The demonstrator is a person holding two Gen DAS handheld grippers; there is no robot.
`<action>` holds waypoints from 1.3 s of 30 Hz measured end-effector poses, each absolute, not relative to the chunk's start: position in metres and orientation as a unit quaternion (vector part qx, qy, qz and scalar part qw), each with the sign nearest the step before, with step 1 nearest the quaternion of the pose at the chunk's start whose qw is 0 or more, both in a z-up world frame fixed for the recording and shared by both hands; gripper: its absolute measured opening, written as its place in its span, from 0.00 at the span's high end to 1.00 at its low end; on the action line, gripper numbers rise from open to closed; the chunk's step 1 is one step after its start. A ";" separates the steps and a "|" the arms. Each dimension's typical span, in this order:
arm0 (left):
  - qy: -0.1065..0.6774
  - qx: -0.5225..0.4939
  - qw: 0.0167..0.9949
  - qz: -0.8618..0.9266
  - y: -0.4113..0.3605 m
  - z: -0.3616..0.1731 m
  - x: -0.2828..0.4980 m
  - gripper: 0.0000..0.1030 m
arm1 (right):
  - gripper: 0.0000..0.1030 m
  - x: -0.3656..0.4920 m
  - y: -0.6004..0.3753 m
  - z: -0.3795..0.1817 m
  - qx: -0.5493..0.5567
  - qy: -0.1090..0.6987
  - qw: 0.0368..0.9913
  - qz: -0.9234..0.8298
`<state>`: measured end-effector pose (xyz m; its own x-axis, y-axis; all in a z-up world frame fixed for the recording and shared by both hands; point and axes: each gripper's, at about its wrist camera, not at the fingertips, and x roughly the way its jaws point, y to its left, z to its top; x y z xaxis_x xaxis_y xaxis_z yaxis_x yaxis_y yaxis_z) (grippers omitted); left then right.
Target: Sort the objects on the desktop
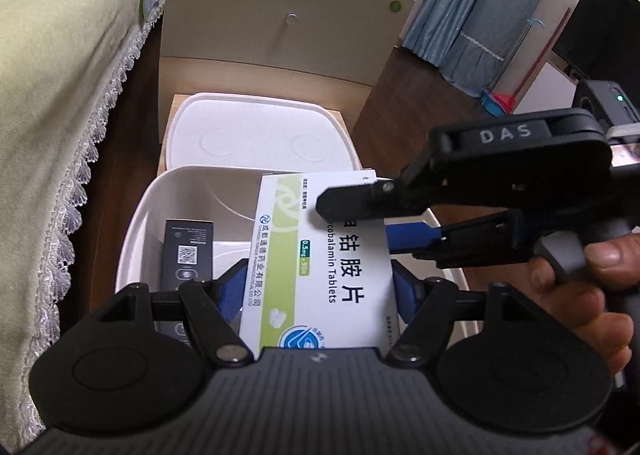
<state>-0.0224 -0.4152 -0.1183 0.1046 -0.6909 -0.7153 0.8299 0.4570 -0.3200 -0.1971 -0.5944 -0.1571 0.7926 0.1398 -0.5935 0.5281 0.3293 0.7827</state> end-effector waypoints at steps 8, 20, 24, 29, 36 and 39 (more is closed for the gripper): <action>0.444 0.110 0.738 -0.497 -0.420 -0.127 -0.019 0.27 | 0.76 -0.192 -0.580 -0.150 0.529 0.317 0.774 -0.143; 0.416 0.217 0.731 -0.496 -0.427 -0.133 -0.034 0.28 | 0.79 -0.156 -0.573 -0.148 0.390 0.405 0.793 -0.234; 0.390 0.245 0.738 -0.493 -0.423 -0.130 -0.034 0.28 | 0.79 -0.128 -0.570 -0.170 0.393 0.452 0.771 -0.217; 0.402 0.237 0.739 -0.486 -0.419 -0.129 -0.025 0.28 | 0.79 -0.103 -0.572 -0.193 0.395 0.488 0.749 -0.211; 0.407 0.225 0.734 -0.494 -0.417 -0.126 -0.021 0.27 | 0.79 -0.085 -0.571 -0.208 0.406 0.498 0.737 -0.209; 0.409 0.220 0.733 -0.497 -0.415 -0.124 -0.021 0.27 | 0.79 -0.087 -0.572 -0.213 0.419 0.492 0.734 -0.210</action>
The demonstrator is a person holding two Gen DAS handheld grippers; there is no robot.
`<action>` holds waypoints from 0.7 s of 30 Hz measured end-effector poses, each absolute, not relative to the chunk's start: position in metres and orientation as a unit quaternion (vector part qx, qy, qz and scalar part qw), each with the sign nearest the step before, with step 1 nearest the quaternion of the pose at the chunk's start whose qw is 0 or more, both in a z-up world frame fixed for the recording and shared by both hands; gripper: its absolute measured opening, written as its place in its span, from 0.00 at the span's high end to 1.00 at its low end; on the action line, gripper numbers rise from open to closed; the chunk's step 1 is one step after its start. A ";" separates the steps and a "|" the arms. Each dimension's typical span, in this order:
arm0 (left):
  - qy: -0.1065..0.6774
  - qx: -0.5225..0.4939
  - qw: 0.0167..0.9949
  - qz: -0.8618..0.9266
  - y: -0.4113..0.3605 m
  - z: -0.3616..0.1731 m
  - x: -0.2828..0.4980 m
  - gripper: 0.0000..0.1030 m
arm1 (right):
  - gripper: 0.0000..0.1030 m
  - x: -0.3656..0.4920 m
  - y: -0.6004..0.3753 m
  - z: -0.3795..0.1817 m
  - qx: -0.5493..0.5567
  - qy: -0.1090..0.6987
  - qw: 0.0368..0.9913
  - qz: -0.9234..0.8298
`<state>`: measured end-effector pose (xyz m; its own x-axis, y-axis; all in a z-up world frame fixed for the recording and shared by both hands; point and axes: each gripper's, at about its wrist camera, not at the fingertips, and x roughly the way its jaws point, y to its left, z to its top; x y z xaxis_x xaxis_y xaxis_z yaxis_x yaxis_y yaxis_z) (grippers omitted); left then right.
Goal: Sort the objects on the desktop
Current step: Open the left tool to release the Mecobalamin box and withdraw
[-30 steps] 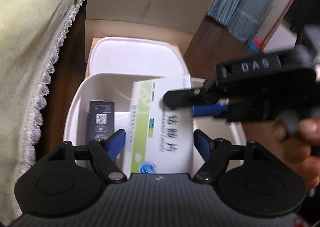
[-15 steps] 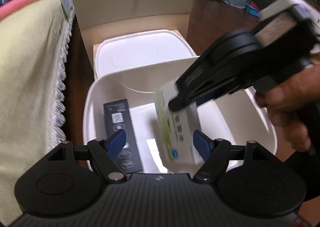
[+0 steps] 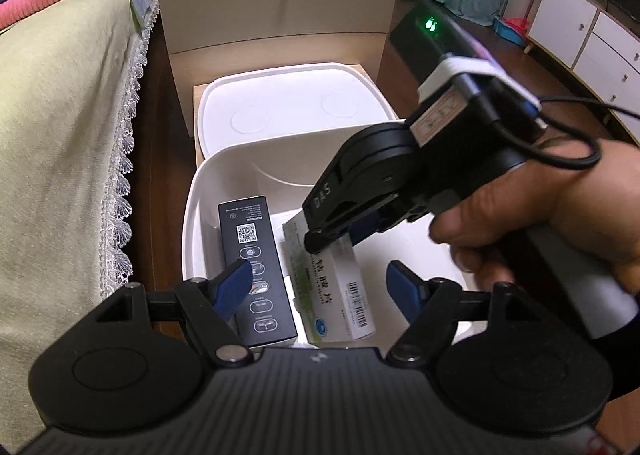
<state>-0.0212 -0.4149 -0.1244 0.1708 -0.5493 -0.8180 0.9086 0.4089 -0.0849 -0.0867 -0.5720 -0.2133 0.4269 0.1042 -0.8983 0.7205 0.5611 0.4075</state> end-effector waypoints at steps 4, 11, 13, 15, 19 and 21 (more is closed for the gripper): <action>0.415 0.211 0.732 -0.497 -0.414 -0.125 -0.019 0.28 | 0.78 -0.090 -0.573 -0.217 0.432 0.481 0.734 -0.210; 0.419 0.210 0.734 -0.492 -0.413 -0.127 -0.018 0.28 | 0.76 -0.098 -0.570 -0.206 0.431 0.459 0.751 -0.200; 0.417 0.216 0.735 -0.489 -0.414 -0.128 -0.017 0.28 | 0.76 -0.102 -0.568 -0.201 0.430 0.452 0.756 -0.196; 0.414 0.226 0.736 -0.485 -0.415 -0.129 -0.017 0.28 | 0.76 -0.109 -0.566 -0.197 0.428 0.453 0.758 -0.194; 0.407 0.250 0.739 -0.475 -0.414 -0.130 -0.016 0.28 | 0.74 -0.119 -0.563 -0.199 0.416 0.492 0.740 -0.193; 0.407 0.261 0.738 -0.470 -0.414 -0.132 -0.016 0.28 | 0.74 -0.120 -0.562 -0.208 0.423 0.507 0.727 -0.190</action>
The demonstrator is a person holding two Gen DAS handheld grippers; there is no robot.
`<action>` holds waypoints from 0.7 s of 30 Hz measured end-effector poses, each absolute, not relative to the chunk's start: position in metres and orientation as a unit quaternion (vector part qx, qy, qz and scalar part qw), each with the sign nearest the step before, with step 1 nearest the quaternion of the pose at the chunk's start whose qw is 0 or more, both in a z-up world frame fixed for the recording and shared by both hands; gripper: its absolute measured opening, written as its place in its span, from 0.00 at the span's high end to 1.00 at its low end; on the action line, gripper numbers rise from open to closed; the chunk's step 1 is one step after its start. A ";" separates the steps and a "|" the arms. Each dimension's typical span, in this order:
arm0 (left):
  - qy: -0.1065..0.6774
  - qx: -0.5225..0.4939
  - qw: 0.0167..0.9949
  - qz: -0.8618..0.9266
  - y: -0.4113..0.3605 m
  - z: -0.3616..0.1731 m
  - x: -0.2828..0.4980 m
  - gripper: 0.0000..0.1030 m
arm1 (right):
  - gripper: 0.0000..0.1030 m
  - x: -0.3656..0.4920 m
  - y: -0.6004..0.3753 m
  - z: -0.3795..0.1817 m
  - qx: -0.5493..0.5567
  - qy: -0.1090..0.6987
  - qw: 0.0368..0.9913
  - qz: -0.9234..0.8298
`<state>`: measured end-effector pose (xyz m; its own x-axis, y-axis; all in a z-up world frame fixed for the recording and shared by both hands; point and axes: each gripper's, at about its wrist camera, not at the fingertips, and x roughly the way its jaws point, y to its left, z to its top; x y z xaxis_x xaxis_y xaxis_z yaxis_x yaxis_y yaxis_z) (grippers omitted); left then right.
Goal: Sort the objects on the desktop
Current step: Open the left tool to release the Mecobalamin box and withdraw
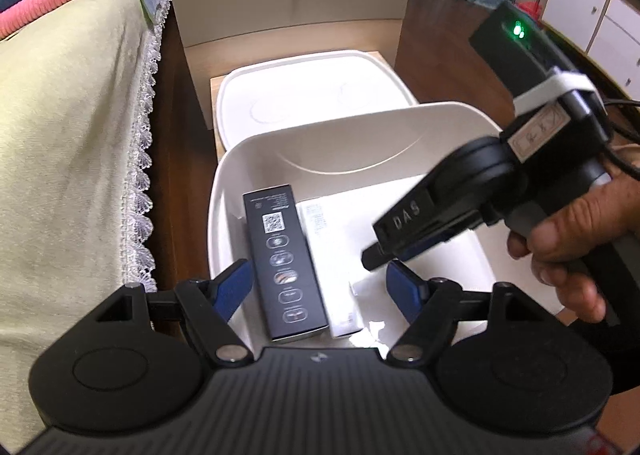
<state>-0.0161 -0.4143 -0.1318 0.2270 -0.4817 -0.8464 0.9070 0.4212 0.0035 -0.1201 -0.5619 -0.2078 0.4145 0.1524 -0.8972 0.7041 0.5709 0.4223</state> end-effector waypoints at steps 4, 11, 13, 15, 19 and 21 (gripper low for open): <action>0.402 0.300 0.728 -0.468 -0.417 -0.140 -0.021 0.28 | 0.74 -0.120 -0.565 -0.221 0.442 0.513 0.712 -0.188; 0.384 0.383 0.702 -0.462 -0.425 -0.158 -0.036 0.28 | 0.74 -0.121 -0.571 -0.221 0.463 0.503 0.705 -0.190; 0.383 0.389 0.700 -0.461 -0.426 -0.160 -0.037 0.28 | 0.74 -0.119 -0.570 -0.221 0.464 0.505 0.703 -0.190; 0.384 0.388 0.700 -0.462 -0.427 -0.161 -0.036 0.28 | 0.74 -0.119 -0.569 -0.223 0.455 0.517 0.699 -0.192; 0.378 0.398 0.699 -0.458 -0.426 -0.162 -0.038 0.28 | 0.73 -0.115 -0.560 -0.223 0.417 0.552 0.698 -0.184; 0.378 0.394 0.704 -0.454 -0.425 -0.159 -0.035 0.28 | 0.65 -0.113 -0.555 -0.220 0.408 0.564 0.698 -0.165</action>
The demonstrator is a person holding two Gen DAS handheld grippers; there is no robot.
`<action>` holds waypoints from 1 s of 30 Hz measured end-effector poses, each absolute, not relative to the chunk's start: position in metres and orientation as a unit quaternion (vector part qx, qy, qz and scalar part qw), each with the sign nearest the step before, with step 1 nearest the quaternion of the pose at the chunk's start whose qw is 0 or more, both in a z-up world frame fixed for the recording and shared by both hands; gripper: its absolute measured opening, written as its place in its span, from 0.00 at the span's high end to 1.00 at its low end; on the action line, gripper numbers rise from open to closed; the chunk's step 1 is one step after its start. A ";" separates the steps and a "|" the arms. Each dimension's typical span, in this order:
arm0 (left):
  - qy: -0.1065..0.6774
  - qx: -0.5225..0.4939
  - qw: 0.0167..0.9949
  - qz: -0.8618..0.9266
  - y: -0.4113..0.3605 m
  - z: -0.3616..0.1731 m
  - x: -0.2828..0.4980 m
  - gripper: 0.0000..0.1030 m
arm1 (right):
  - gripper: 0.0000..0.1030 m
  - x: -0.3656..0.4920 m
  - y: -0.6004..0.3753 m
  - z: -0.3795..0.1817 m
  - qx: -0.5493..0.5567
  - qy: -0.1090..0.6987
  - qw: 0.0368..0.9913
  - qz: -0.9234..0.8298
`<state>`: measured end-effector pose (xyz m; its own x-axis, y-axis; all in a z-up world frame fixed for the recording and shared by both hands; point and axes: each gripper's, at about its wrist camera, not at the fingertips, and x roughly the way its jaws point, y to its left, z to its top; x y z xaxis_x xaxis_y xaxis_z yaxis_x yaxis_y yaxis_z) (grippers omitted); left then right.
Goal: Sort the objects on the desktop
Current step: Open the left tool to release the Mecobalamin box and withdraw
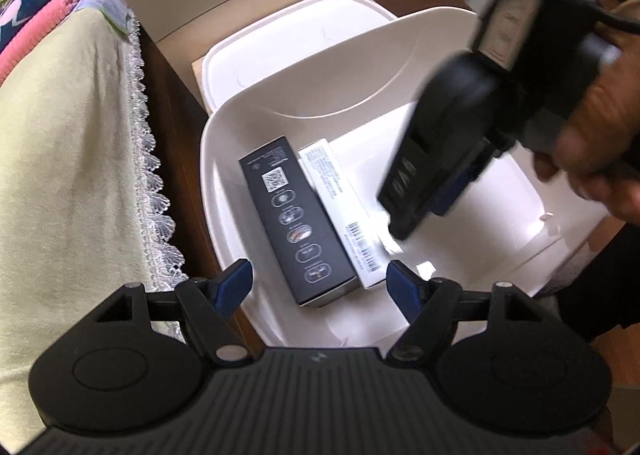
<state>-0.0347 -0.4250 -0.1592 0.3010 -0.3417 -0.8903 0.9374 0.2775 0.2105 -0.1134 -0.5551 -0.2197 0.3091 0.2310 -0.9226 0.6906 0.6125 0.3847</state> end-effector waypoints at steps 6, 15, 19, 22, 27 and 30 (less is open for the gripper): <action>0.385 0.358 0.731 -0.434 -0.419 -0.147 -0.019 0.27 | 0.61 -0.107 -0.536 -0.220 0.375 0.603 0.695 -0.113; 0.387 0.359 0.732 -0.431 -0.417 -0.144 -0.010 0.27 | 0.61 -0.106 -0.534 -0.218 0.371 0.602 0.700 -0.096; 0.389 0.360 0.728 -0.436 -0.416 -0.145 -0.011 0.27 | 0.61 -0.108 -0.540 -0.212 0.366 0.587 0.714 -0.107; 0.390 0.359 0.727 -0.436 -0.415 -0.145 -0.011 0.27 | 0.61 -0.112 -0.546 -0.207 0.379 0.580 0.714 -0.103; 0.390 0.363 0.721 -0.444 -0.416 -0.147 -0.013 0.27 | 0.61 -0.124 -0.558 -0.193 0.401 0.551 0.723 -0.113; 0.389 0.362 0.721 -0.445 -0.417 -0.147 -0.013 0.27 | 0.61 -0.132 -0.575 -0.184 0.421 0.510 0.738 -0.137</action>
<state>-0.0133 -0.4171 -0.1472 0.3011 -0.3593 -0.8833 0.9231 0.3423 0.1754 -0.1322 -0.5754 -0.1841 0.4427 0.2270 -0.8674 0.6314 0.6080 0.4814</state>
